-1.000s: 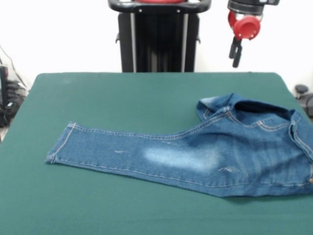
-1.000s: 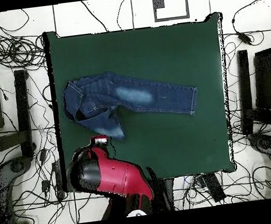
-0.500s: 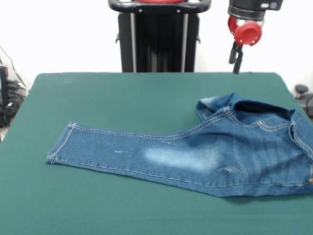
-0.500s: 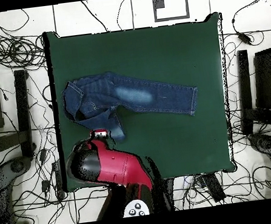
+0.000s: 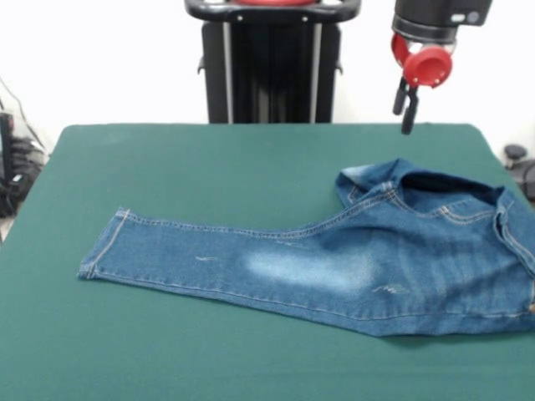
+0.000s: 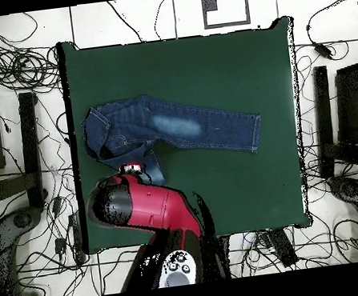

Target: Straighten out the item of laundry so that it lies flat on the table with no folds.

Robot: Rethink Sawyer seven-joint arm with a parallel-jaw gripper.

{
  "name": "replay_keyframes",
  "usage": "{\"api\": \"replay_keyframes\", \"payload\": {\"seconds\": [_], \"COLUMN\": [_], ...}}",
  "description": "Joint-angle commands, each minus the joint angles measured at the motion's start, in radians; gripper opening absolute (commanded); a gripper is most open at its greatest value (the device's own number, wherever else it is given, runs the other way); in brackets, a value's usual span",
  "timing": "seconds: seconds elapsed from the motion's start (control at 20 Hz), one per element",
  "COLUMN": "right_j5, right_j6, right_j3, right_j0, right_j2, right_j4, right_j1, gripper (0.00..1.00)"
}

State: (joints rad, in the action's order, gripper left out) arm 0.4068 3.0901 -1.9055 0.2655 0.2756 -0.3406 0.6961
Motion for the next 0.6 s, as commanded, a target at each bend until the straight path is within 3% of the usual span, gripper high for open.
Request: {"api": "replay_keyframes", "payload": {"seconds": [0.05,0.6], "right_j5": [0.098,0.031], "right_j6": [0.055,0.068], "right_j3": [0.139,0.214], "right_j0": [0.000,0.009], "right_j2": [-0.022,-0.017], "right_j4": [0.024,0.006], "right_j1": [-0.123,-0.272], "gripper": [1.00,1.00]}}
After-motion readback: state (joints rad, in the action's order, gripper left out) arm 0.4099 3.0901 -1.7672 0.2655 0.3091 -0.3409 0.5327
